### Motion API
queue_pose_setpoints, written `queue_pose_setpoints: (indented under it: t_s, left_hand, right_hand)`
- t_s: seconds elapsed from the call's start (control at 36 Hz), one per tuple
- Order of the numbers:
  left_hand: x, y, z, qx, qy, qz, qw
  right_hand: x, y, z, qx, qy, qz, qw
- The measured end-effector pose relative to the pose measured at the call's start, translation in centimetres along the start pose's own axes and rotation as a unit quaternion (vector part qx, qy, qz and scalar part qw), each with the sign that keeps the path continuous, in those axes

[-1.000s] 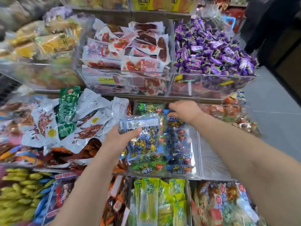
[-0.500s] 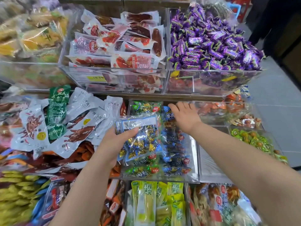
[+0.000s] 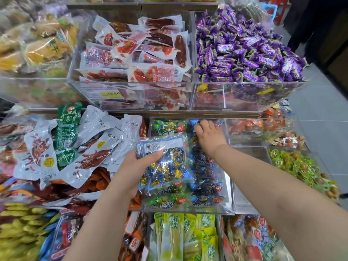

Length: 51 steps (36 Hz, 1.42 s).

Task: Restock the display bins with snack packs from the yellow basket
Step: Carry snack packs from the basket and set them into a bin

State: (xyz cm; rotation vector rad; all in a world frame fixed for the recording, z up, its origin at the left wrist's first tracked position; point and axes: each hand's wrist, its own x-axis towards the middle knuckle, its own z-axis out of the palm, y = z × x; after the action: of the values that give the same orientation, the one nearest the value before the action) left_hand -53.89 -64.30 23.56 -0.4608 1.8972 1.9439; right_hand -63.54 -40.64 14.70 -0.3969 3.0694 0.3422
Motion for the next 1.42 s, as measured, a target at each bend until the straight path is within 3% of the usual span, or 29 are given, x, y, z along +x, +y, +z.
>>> queue_pose_setpoints:
  t_s: [0.19,0.31,0.36,0.42,0.47,0.5,0.56,0.58,0.64,0.69,0.75,0.83,0.89,0.97,1.11,1.31,1.42]
  left_hand:
    - [0.3,-0.5,-0.6,-0.02,-0.014,0.0,1.0]
    - [0.4,-0.8,-0.6,-0.054,-0.039,-0.018,0.998]
    - [0.6,-1.0,-0.5,-0.083,-0.037,-0.016,0.996]
    - [0.3,-0.8,0.0,-0.107,-0.018,-0.015,0.994]
    - [0.3,-0.7,0.3,-0.11,-0.015,-0.023,0.994]
    - [0.5,-0.8,0.3,-0.11,-0.02,-0.025,0.993]
    - [0.8,-1.1,0.6,-0.093,-0.029,-0.027,0.995]
    - [0.9,-1.1,0.8,-0.084,-0.032,-0.028,0.996]
    - [0.9,-1.1,1.5,-0.072,-0.041,-0.03,0.996]
    - [0.9,-1.1,2.1,-0.082,-0.032,-0.038,0.995]
    - [0.9,-1.1,2.6,-0.11,-0.016,-0.043,0.993]
    - [0.8,-1.2,2.7,-0.131,-0.009,-0.063,0.989]
    - [0.8,-1.4,3.0,-0.122,-0.004,-0.067,0.99]
    - [0.6,-1.7,3.4,-0.077,0.021,-0.06,0.995]
    - [0.1,-0.9,3.2,0.005,-0.025,-0.083,0.996]
    - [0.1,-1.5,3.7,0.117,-0.03,-0.084,0.989]
    - [0.6,-1.7,3.2,0.121,-0.01,-0.097,0.988]
  right_hand:
    - [1.0,-0.2,0.4,0.014,-0.001,0.007,1.0]
    - [0.7,0.0,0.3,0.079,-0.024,0.004,0.997]
    - [0.0,0.1,-0.1,0.123,0.0,0.015,0.992]
    - [-1.2,0.2,-0.8,0.217,0.081,0.037,0.972]
    - [-2.9,-0.1,-2.6,0.374,0.144,0.104,0.91]
    - [-3.6,-0.4,-3.7,0.473,0.135,0.142,0.859]
    - [-5.1,-1.0,-6.0,0.649,0.06,0.163,0.74]
    - [-5.7,-1.3,-6.7,0.693,0.02,0.153,0.704]
    - [-6.9,-1.6,-7.7,0.713,-0.068,0.11,0.689]
    - [-7.8,-2.0,-8.1,0.692,-0.146,0.084,0.702]
    - [-9.0,-2.4,-8.1,0.653,-0.136,0.051,0.743]
    - [-11.0,-2.8,-8.2,0.448,0.021,-0.064,0.891]
    - [-11.5,-3.1,-8.1,0.28,0.137,-0.145,0.939]
    - [-11.5,-3.5,-8.4,0.174,0.166,-0.214,0.947]
    - [-11.8,-3.3,-8.5,0.148,0.228,-0.249,0.93]
    - [-12.5,-5.4,-7.8,0.162,0.19,-0.159,0.955]
    - [-11.2,-3.2,-9.6,0.307,0.112,-0.056,0.943]
